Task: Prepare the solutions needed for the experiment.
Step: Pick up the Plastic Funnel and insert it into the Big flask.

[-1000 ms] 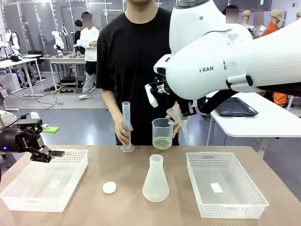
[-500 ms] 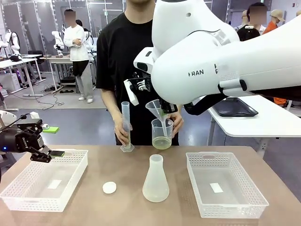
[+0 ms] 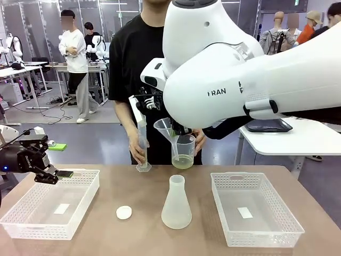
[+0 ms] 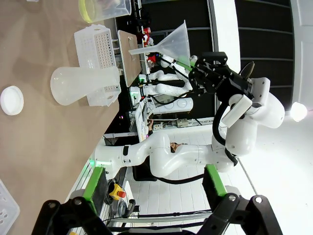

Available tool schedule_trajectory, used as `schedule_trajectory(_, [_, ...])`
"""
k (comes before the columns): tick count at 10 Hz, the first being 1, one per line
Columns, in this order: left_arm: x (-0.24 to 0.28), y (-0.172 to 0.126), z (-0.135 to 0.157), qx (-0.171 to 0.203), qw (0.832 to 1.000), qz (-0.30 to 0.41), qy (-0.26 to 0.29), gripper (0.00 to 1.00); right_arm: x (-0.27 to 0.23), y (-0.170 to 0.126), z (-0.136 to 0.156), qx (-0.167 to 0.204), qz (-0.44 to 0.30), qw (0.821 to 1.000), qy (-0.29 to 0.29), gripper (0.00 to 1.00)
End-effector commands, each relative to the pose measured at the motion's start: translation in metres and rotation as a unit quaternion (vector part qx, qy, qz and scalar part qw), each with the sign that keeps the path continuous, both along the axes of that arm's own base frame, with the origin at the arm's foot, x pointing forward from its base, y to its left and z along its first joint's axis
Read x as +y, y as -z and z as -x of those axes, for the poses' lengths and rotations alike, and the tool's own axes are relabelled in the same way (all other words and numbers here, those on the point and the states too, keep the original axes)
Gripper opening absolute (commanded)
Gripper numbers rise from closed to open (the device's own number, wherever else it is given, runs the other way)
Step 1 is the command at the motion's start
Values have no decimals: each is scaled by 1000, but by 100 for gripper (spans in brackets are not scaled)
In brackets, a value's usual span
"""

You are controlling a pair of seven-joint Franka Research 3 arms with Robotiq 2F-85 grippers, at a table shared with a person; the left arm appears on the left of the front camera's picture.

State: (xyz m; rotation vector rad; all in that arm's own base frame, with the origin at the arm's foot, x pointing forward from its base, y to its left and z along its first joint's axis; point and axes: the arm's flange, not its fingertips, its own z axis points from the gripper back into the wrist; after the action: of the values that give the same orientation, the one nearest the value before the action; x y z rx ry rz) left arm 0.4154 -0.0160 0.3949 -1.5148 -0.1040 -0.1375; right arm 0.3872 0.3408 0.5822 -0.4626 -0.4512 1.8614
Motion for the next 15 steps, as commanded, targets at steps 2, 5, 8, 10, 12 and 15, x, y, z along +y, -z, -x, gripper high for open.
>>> schedule_trajectory(2, [0, -2, 0, 2, 1000, 1, 0, 100, -1, 10, 21, -3, -32, 999, -14, 4])
schedule_trajectory(5, [0, -2, 0, 2, 1000, 1, 0, 100, -1, 17, 35, -5, -39, 999, -2, 4])
schedule_trajectory(8, [0, -2, 0, 2, 1000, 1, 0, 100, -2, 15, 34, 29, -32, 999, 27, 4])
schedule_trajectory(10, [0, -2, 0, 2, 1000, 1, 0, 100, 1, 12, 30, 1, -25, 1000, -4, 4])
schedule_trajectory(12, [0, -2, 0, 2, 1000, 1, 0, 100, 1, 12, 30, 1, -25, 1000, -4, 4])
schedule_trajectory(15, [0, -2, 0, 2, 1000, 1, 0, 100, 0, 11, 30, 7, -25, 1000, 2, 4])
